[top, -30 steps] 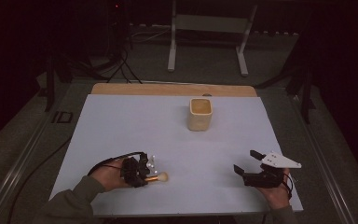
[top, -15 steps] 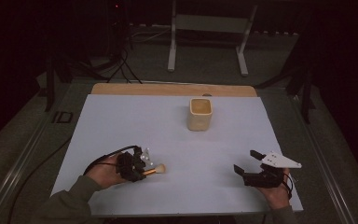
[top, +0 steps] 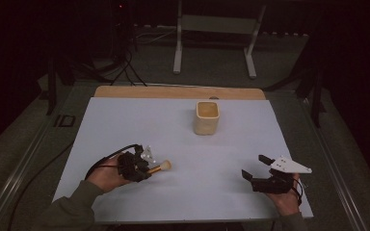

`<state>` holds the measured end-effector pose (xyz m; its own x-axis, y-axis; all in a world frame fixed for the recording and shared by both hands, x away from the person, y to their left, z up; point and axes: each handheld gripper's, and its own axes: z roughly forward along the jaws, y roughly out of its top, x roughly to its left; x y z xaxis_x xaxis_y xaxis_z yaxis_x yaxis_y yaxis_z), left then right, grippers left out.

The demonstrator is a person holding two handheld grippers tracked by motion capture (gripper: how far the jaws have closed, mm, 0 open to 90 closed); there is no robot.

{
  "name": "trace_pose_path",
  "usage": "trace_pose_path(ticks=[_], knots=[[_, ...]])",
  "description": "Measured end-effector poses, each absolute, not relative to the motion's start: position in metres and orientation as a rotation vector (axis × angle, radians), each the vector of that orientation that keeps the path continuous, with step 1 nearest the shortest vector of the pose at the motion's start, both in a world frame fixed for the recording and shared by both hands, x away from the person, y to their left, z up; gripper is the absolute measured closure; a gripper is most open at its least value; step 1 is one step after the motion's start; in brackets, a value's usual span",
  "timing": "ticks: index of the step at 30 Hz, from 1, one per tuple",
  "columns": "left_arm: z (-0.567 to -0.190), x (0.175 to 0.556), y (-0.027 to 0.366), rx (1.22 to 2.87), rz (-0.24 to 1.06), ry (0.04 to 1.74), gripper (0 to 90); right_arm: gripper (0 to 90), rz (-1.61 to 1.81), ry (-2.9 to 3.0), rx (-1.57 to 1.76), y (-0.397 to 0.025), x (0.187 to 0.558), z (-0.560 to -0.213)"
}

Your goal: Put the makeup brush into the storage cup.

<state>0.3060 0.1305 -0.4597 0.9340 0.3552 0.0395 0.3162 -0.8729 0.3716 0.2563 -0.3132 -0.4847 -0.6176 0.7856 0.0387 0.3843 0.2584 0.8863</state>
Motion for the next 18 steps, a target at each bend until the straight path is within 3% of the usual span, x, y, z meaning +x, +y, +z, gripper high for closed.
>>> trace_pose_path(ticks=[18], knots=[[-0.445,0.309,0.134,2.574,0.268,0.603,74.6,10.3,1.318,2.119,1.064,-0.314,0.257,-0.485]])
